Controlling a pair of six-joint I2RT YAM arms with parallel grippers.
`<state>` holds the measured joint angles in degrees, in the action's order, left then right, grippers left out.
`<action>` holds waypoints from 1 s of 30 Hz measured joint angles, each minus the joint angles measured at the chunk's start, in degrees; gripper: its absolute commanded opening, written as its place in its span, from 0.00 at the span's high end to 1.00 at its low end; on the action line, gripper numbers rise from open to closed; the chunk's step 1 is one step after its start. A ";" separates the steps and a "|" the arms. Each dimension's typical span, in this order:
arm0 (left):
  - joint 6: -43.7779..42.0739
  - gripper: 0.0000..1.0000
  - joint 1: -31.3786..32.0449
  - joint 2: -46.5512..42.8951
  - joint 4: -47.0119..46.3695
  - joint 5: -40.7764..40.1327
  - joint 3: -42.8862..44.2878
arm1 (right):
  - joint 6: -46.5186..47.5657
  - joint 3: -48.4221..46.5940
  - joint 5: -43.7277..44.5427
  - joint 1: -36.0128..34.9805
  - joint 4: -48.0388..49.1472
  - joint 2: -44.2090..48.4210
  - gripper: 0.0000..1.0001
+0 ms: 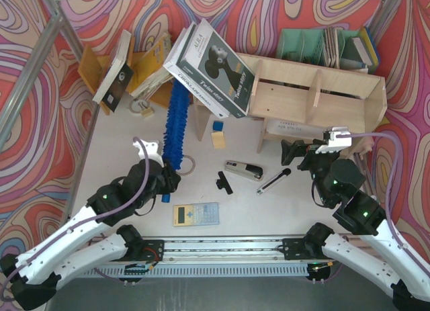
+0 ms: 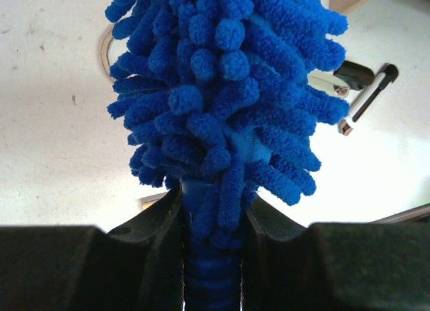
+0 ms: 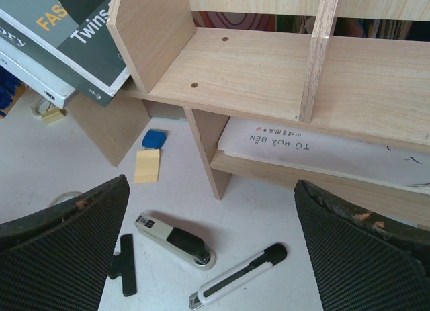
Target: Dust the bookshelf with a duster
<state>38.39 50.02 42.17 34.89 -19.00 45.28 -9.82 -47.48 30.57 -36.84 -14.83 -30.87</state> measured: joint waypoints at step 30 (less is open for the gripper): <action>2.12 1.00 -0.15 9.01 -0.57 8.59 -11.41 | 0.61 0.00 0.90 0.00 0.87 -2.91 0.01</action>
<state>40.51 49.87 51.18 34.33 -10.41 33.87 -9.21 -47.48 31.46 -36.84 -13.96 -33.78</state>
